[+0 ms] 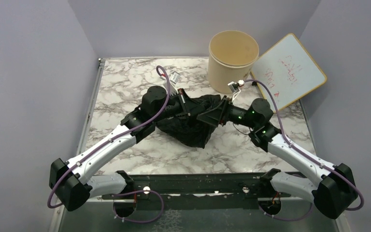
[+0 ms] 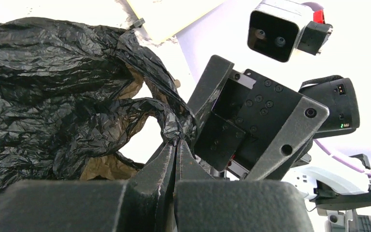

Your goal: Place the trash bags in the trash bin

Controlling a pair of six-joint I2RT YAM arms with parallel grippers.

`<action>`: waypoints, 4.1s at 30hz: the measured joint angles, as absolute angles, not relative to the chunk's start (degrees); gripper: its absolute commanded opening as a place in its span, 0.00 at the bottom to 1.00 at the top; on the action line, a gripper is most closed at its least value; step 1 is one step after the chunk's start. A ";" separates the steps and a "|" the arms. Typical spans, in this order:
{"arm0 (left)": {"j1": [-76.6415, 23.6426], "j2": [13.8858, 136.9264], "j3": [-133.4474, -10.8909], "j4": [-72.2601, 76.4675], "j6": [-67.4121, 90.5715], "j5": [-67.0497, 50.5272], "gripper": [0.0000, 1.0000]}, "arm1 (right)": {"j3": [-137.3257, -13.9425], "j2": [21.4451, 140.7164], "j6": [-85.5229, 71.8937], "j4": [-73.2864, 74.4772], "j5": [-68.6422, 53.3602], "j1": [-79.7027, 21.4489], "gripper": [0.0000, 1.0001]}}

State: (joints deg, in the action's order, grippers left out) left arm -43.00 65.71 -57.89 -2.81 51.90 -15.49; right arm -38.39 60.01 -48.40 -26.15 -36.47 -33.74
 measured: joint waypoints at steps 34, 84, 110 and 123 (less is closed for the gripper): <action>-42.96 67.20 -59.11 -4.93 51.22 -15.99 0.00 | -49.43 62.26 -41.98 -4.43 -34.54 -33.76 0.59; -42.22 75.55 -75.96 -32.58 28.71 -26.70 0.52 | -41.85 52.90 -11.90 -1.45 -37.12 -41.91 0.04; -42.11 69.17 -65.08 -12.14 39.09 -32.51 0.00 | -48.93 56.36 -21.26 2.50 -29.98 -41.91 0.64; -42.11 67.66 -62.98 -9.41 43.05 -26.46 0.31 | -51.18 57.10 -25.41 6.98 -25.87 -41.80 0.06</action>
State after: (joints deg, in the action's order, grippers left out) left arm -42.11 67.66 -62.98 -9.41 43.05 -26.46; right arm -51.18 57.10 -25.41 6.98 -25.87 -41.80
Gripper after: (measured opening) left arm 0.022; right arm 0.161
